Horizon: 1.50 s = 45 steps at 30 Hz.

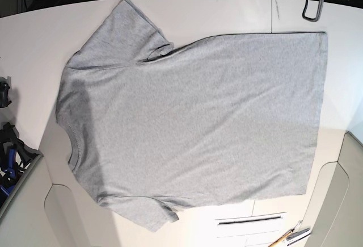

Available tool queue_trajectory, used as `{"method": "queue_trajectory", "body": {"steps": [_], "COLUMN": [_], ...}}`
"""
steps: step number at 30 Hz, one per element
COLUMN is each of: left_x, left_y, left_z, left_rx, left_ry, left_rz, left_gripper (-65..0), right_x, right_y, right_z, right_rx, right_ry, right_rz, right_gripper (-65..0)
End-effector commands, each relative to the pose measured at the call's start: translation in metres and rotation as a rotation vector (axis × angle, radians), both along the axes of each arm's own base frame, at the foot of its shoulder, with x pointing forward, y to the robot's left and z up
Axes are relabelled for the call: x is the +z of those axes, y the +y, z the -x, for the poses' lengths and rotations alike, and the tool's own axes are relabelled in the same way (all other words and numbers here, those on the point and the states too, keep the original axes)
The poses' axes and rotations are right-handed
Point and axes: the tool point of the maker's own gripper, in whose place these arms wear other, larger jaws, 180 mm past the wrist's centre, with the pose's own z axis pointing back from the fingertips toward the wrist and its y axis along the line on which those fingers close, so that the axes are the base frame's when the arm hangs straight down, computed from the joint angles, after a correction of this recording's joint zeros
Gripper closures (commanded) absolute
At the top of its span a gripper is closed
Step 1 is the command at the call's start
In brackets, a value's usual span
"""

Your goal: Fold the T-shirt properly

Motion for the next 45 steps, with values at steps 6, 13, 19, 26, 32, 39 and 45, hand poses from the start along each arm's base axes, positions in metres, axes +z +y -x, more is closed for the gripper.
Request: {"method": "queue_trajectory", "body": {"steps": [6,13,19,26,32,39,45], "left_x": [0.001,0.001,0.001,0.001,0.002,0.005,0.008], "left_y": [-0.004,-0.004,-0.004,-0.005,-0.006,0.001,0.022], "left_z": [-0.006,-0.006,-0.006,-0.006,-0.012,-0.012,0.012], "left_rx": [0.004,0.004,0.004,0.004,0.005,0.005,0.003], "left_ry": [-0.020,-0.021,-0.020,-0.021,-0.037,-0.081,-0.108], "left_rz": [0.011,0.011,0.011,0.012,0.015,0.013,-0.008], "left_gripper": [0.0,0.0,0.0,0.0,0.0,0.0,0.0], "right_x": [0.002,0.002,0.002,0.002,0.002,0.001,0.000], "right_y": [0.002,0.003,0.003,0.003,0.003,0.001,-0.006], "right_z": [-0.012,-0.014,-0.014,-0.015,-0.014,-0.008,0.001], "right_rx": [-0.002,-0.002,-0.002,-0.002,-0.002,-0.002,-0.001], "right_ry": [-0.030,-0.036,-0.036,-0.037,-0.037,-0.036,-0.073], "right_rz": [-0.003,-0.006,-0.006,-0.006,-0.006,-0.005,-0.005], "right_gripper": [0.0,0.0,0.0,0.0,0.0,0.0,0.0]}}
